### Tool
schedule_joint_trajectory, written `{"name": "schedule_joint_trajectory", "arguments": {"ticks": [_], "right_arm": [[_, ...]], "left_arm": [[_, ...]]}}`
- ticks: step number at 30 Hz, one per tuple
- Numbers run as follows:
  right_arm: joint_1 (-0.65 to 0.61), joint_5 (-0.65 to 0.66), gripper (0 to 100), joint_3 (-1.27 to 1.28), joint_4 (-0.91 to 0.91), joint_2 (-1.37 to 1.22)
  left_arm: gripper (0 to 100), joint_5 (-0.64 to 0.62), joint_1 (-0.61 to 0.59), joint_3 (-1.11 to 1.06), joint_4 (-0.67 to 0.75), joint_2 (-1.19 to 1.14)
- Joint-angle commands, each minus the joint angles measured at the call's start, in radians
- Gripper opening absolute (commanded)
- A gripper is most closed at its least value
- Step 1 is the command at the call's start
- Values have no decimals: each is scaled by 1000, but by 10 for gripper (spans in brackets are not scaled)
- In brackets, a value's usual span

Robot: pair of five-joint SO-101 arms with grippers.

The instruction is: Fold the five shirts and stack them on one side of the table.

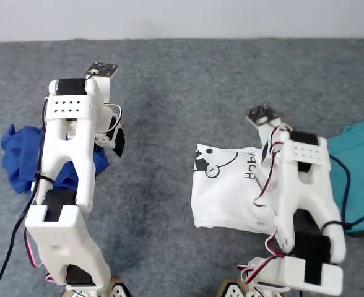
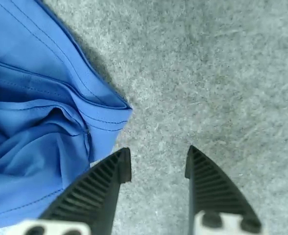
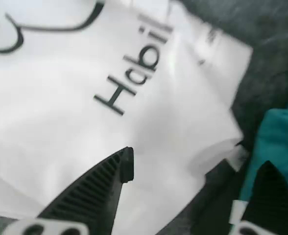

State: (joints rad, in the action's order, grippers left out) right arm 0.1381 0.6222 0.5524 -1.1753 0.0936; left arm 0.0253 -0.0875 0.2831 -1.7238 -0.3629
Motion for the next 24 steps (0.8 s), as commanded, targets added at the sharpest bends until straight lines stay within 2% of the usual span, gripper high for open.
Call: {"name": "schedule_joint_trajectory", "arguments": {"ticks": [1, 11, 16, 19, 24], "right_arm": [[2, 6, 378, 71, 41, 67], [-25, -54, 378, 215, 305, 1], [-56, -55, 375, 212, 364, -82], [-119, -52, 296, 212, 364, -110], [-176, -54, 60, 212, 363, -113]], "left_arm": [[188, -2, -2, 2, 6, 5], [188, -2, -2, 2, 3, 5], [188, -2, -2, 2, 5, 5], [188, -2, -2, 2, 5, 5], [188, -2, -2, 2, 2, 5]]}}
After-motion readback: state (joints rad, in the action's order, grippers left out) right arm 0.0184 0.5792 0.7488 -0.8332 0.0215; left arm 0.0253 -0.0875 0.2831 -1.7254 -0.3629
